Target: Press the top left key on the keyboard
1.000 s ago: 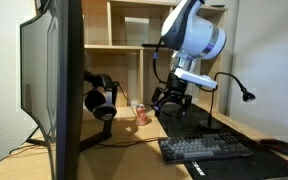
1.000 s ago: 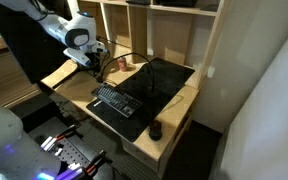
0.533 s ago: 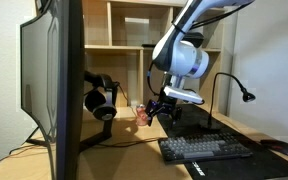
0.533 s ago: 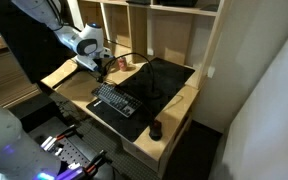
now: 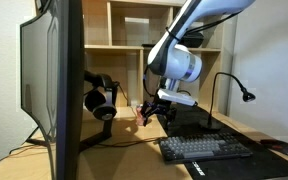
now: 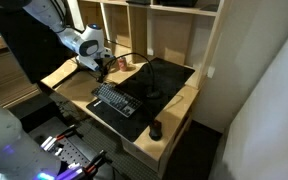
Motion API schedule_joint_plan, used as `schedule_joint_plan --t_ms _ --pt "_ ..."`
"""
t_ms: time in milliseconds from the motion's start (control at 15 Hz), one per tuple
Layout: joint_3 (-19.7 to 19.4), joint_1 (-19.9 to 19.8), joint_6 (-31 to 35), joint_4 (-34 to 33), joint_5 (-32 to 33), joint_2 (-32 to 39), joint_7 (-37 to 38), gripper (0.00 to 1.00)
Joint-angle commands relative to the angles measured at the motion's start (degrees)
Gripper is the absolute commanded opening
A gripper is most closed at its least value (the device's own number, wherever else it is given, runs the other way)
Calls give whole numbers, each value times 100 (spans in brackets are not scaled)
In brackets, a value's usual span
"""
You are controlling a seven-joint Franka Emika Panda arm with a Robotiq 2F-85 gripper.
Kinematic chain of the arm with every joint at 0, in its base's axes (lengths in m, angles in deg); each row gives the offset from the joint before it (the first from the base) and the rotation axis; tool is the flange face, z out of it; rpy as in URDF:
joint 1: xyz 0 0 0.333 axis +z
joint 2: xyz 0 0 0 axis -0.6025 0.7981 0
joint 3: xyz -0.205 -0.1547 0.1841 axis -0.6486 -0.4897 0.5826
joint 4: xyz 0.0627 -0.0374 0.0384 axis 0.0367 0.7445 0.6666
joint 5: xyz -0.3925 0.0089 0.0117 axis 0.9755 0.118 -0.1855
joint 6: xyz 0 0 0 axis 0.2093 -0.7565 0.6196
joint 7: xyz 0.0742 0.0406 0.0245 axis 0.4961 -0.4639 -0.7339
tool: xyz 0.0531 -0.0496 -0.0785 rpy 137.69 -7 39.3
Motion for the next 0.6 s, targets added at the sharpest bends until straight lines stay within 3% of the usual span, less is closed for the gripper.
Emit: schedule_joint_plan --t_ms 0,533 --pt "165 -76 423 -70 170 246 172 100" --pt "197 -68 719 -159 268 726 597 100"
